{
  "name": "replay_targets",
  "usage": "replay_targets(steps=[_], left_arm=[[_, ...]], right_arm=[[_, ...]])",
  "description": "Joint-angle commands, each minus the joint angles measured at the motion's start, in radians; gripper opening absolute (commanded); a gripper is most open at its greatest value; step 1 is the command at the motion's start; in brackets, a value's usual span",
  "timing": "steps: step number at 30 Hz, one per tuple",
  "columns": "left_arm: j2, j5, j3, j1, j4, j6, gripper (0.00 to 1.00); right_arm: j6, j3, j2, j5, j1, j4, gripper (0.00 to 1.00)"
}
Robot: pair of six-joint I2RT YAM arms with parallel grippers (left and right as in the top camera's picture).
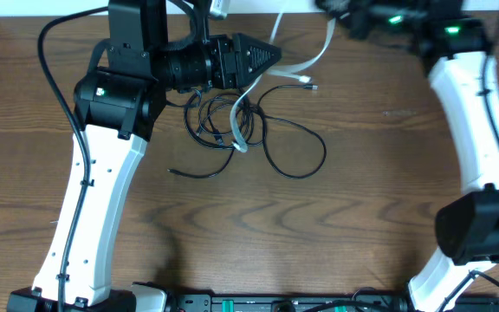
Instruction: Untangle cables
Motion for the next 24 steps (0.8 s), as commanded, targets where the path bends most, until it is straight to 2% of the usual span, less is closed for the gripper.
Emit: replay_targets(steps=[1, 6, 10, 14, 18, 22, 24], left_arm=[[-0.003, -0.084, 0.011, 0.001, -0.020, 0.009, 0.62], [-0.003, -0.093, 0.010, 0.001, -0.023, 0.020, 0.63], [-0.003, -0.123, 0.010, 0.001, -0.023, 0.020, 0.63], [-0.003, -0.142, 0.010, 0.001, -0.023, 0.021, 0.63], [-0.001, -0.142, 0.010, 0.001, -0.023, 0.058, 0.63], [-0.001, -0.145, -0.003, 0.001, -0.023, 0.061, 0.63], [-0.001, -0.169, -0.012, 0.001, -0.032, 0.061, 0.63]], right_arm=[[0.289, 0.005, -0.039, 0.019, -0.170, 0.119, 0.01], [0.511, 0.005, -0.046, 0.023, -0.386, 0.286, 0.01], [0.521, 0.005, -0.046, 0.088, -0.522, 0.264, 0.01], [0.414, 0.005, -0.044, 0.238, -0.610, 0.138, 0.01], [0.243, 0.005, -0.018, 0.505, -0.634, -0.006, 0.01], [0.134, 0.005, 0.063, 0.728, -0.634, -0.043, 0.01], [0.125, 0.005, 0.116, 0.787, -0.636, -0.040, 0.01]])
